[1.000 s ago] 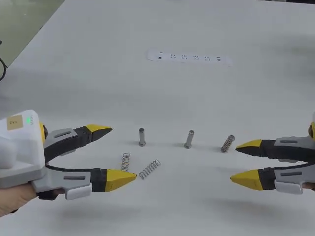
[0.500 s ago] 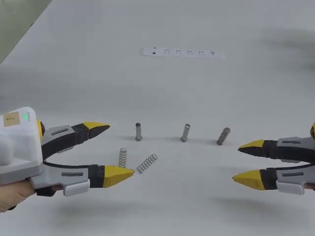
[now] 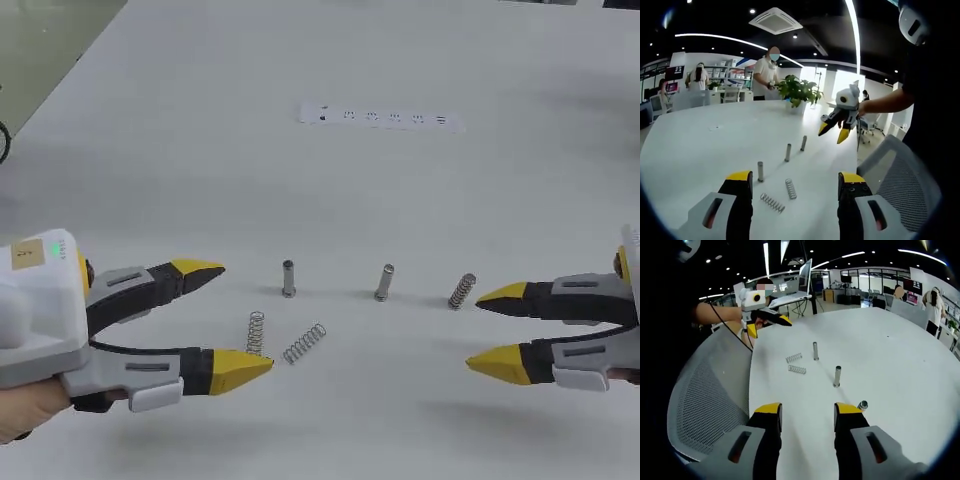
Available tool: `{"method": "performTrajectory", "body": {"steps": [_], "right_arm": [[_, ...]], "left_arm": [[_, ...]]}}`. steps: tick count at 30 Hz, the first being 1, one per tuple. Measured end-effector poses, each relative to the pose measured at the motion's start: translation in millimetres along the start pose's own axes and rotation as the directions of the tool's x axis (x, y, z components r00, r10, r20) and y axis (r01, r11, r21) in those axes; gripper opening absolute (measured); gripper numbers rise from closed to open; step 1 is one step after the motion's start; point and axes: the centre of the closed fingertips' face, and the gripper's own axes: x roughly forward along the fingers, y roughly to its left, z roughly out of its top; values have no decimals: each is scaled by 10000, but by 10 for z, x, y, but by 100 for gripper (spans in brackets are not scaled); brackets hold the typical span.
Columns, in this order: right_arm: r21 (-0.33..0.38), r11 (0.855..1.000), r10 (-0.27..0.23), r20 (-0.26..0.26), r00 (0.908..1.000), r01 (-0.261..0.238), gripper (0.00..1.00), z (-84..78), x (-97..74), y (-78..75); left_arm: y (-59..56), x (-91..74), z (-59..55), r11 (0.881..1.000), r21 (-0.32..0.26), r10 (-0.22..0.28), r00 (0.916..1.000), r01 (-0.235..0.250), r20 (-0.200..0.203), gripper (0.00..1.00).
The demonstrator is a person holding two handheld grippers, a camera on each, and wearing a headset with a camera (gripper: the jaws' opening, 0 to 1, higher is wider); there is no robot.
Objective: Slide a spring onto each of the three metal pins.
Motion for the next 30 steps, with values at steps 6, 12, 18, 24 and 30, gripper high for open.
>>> {"method": "performTrajectory", "body": {"steps": [6, 12, 18, 24, 30], "right_arm": [[-662, 9971, 354, -336, 9988, -376, 39, 98, 120, 21], [-1555, 9840, 745, -841, 9937, -869, 38, 222, 289, 103], [-2467, 9579, 1178, -1289, 9846, -1469, 37, 378, 502, 235], [-3126, 9290, 1542, -1598, 9750, -1982, 36, 477, 690, 328], [-3849, 8882, 1731, -2260, 9586, -2511, 34, 484, 880, 407]], "left_arm": [[11, -9, -8, 10000, -58, 15, 10000, -15, -4, 64], [11, -11, -19, 10000, -46, 7, 10000, -7, -32, 64], [8, -6, -17, 10000, -58, -22, 10000, 22, 12, 64], [16, -21, -16, 10000, -88, -17, 10000, 18, 60, 64], [22, -41, -36, 9999, -123, 20, 10000, -19, 61, 63]]}}
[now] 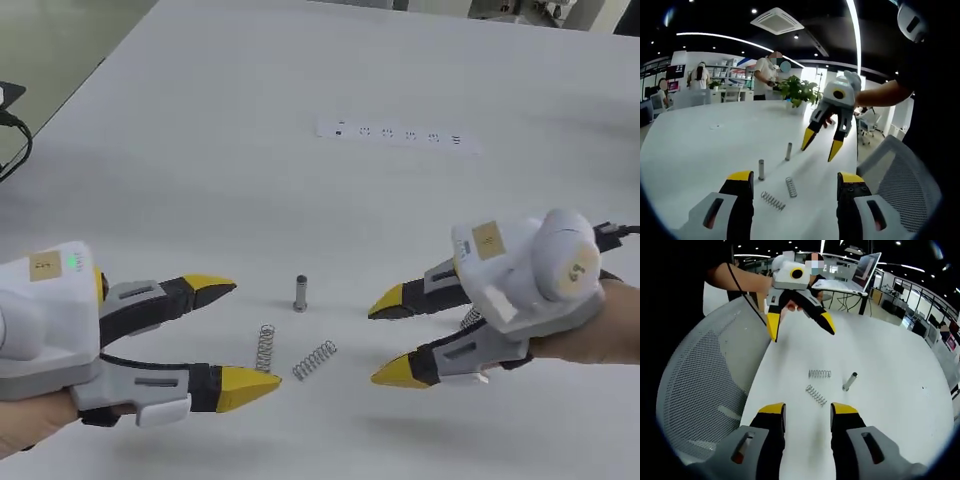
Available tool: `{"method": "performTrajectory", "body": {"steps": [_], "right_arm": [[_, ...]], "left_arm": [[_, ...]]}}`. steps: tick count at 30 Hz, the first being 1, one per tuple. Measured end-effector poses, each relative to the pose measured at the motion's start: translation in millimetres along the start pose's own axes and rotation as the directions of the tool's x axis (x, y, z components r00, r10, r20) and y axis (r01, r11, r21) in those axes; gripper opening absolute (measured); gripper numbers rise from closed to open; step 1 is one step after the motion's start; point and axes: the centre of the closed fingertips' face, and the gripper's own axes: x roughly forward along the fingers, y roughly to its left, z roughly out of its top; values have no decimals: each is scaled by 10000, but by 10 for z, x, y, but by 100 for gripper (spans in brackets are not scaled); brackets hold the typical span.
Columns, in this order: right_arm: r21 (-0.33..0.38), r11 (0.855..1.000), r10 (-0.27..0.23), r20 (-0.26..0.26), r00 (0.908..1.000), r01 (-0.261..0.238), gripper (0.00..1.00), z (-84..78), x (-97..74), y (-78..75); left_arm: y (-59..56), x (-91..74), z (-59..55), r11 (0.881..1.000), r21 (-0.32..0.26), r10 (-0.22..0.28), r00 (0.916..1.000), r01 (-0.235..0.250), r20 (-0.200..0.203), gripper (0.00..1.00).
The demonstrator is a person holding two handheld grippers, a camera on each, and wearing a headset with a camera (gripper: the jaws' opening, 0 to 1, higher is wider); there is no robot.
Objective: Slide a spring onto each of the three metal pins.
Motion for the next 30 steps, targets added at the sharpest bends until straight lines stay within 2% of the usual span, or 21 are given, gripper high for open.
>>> {"method": "performTrajectory", "body": {"steps": [4, 8, 11, 13, 18, 21, 25, 30], "right_arm": [[-594, 9979, 248, -456, 9986, -275, 32, 10, 125, 9], [-1285, 9912, 174, -1068, 9941, -311, 31, -12, 227, -42], [-1870, 9818, 46, -1491, 9888, -328, 29, -29, 300, -80], [-2480, 9674, 50, -1816, 9834, -507, 28, -49, 363, -82], [-2546, 9631, 344, -2050, 9782, -872, 24, -55, 511, -40], [-2526, 9629, 397, -2159, 9756, -951, 25, -76, 576, -68], [-2369, 9654, 484, -2484, 9675, -1091, 23, -146, 634, -121], [-2140, 9693, 644, -2545, 9649, -1211, 23, -139, 685, -163]], "left_arm": [[7, -6, 4, 10000, -7, 59, 10000, -59, 61, 63], [22, -18, 10, 9999, 19, 129, 9999, -129, 99, 63], [29, -28, 4, 9999, 21, 158, 9998, -158, 89, 63], [31, -34, 0, 9999, 14, 164, 9998, -164, 84, 63], [40, -49, -12, 9998, 14, 207, 9998, -207, 79, 62], [44, -55, -23, 9997, 15, 236, 9997, -236, 59, 62], [47, -69, -37, 9996, -7, 272, 9996, -272, 58, 62], [51, -75, -47, 9996, -18, 296, 9995, -296, 55, 62]]}}
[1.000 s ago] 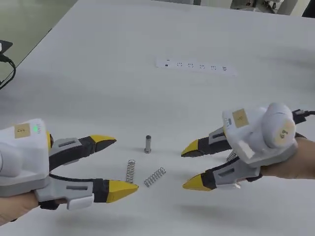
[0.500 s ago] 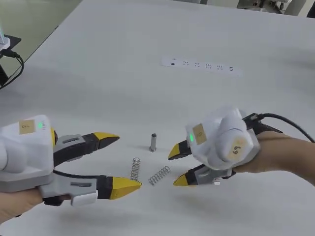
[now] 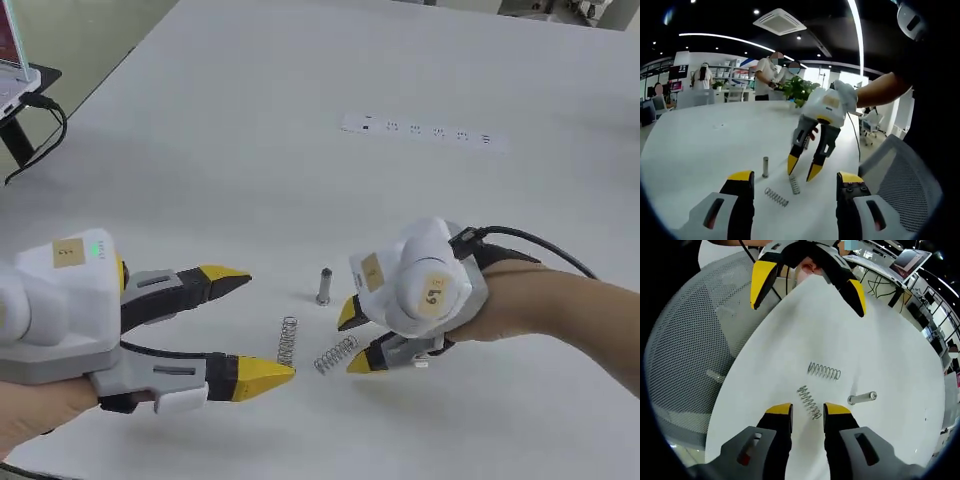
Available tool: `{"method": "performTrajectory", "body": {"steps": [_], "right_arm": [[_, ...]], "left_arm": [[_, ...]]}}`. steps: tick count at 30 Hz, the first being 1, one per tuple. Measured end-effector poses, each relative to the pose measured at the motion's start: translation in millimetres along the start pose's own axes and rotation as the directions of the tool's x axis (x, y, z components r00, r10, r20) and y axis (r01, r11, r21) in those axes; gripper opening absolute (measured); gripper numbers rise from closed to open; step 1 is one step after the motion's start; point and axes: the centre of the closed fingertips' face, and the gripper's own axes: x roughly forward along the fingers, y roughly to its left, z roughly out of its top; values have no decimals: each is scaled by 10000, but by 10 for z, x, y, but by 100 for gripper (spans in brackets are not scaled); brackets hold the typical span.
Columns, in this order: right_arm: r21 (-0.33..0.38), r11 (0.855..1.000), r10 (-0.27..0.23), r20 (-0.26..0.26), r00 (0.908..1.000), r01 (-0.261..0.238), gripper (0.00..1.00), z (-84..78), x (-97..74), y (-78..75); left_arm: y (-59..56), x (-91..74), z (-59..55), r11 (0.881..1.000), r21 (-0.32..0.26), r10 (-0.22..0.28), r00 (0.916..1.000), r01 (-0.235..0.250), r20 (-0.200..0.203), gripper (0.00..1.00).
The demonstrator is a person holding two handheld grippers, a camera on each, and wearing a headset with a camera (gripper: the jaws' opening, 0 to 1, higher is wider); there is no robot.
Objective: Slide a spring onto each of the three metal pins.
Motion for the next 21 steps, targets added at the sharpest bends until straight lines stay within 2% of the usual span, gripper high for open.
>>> {"method": "performTrajectory", "body": {"steps": [9, 21], "right_arm": [[347, 9985, 432, -133, 9990, -427, 19, -16, 78, -21], [609, 9968, 541, -439, 9976, -514, 14, -132, 166, -2]], "left_arm": [[19, -9, -15, 10000, -34, 62, 10000, -62, 10, 61], [18, -8, -31, 10000, -57, 82, 10000, -82, 14, 62]]}}
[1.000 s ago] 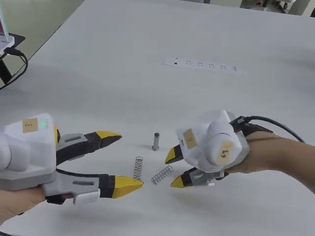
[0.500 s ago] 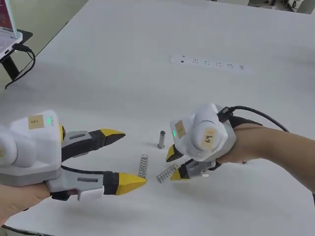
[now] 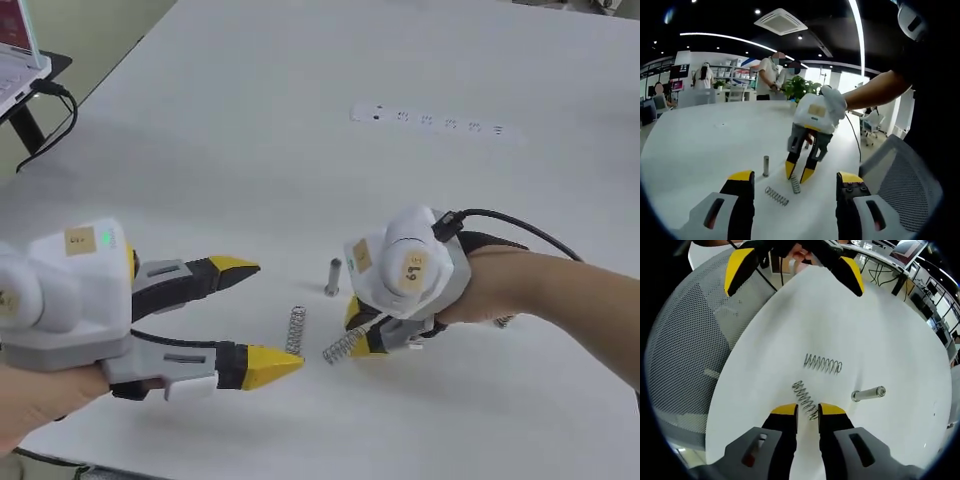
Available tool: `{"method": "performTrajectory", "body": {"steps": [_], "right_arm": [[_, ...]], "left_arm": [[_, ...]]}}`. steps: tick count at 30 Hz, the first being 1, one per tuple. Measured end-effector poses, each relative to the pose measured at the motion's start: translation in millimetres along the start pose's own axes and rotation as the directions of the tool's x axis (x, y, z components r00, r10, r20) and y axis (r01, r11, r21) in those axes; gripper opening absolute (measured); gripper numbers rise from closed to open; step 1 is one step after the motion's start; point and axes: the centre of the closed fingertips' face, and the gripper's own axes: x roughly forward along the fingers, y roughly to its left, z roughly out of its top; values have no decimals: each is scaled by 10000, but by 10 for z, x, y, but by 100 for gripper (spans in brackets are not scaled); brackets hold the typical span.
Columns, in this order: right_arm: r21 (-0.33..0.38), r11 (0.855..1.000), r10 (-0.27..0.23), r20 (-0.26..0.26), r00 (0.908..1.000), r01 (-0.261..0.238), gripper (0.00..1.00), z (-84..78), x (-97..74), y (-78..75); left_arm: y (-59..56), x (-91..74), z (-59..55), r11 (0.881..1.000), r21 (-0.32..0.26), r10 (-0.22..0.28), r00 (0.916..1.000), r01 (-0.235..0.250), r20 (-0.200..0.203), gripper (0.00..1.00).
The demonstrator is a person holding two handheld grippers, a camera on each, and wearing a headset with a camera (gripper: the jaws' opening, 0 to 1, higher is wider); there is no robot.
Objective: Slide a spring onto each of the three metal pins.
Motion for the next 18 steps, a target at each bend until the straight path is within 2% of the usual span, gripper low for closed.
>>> {"method": "performTrajectory", "body": {"steps": [5, 18], "right_arm": [[-19, 10000, 40, -140, 9999, -40, 11, -56, 29, 11], [585, 9981, -217, 215, 9995, 204, 9, -73, -6, 36]], "left_arm": [[9, -4, -1, 10000, -13, 37, 10000, -37, 8, 61], [-27, 51, -8, 10000, 3, -84, 9999, 84, -95, 61]]}}
